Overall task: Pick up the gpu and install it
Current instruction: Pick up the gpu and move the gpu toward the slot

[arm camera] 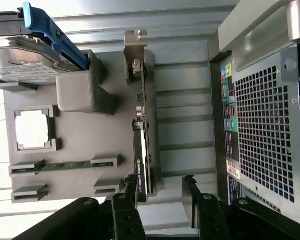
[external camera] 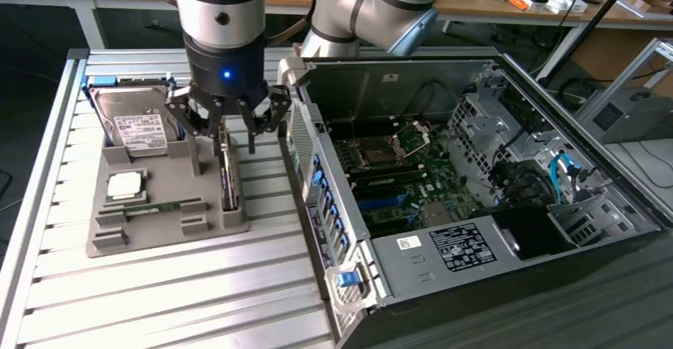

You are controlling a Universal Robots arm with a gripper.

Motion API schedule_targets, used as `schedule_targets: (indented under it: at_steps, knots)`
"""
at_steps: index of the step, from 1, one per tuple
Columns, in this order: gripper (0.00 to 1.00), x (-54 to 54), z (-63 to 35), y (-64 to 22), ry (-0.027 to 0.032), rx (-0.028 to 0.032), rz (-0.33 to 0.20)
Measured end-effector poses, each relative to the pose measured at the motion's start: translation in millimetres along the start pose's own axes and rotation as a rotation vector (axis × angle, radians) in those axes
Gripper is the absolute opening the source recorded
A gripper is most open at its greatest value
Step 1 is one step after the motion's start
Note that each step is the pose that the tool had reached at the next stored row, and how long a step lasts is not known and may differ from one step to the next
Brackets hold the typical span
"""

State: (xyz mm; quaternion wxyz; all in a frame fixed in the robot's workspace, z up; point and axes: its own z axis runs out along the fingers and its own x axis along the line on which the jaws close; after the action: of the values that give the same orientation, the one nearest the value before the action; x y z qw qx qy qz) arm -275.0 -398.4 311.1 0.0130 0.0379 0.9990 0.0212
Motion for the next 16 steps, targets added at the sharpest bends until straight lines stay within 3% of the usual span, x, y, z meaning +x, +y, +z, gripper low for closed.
schedule_targets:
  at_steps: [16]
  knots:
    - [0.48,0.6,10.9,4.1,-0.0002,0.0028,0.000]
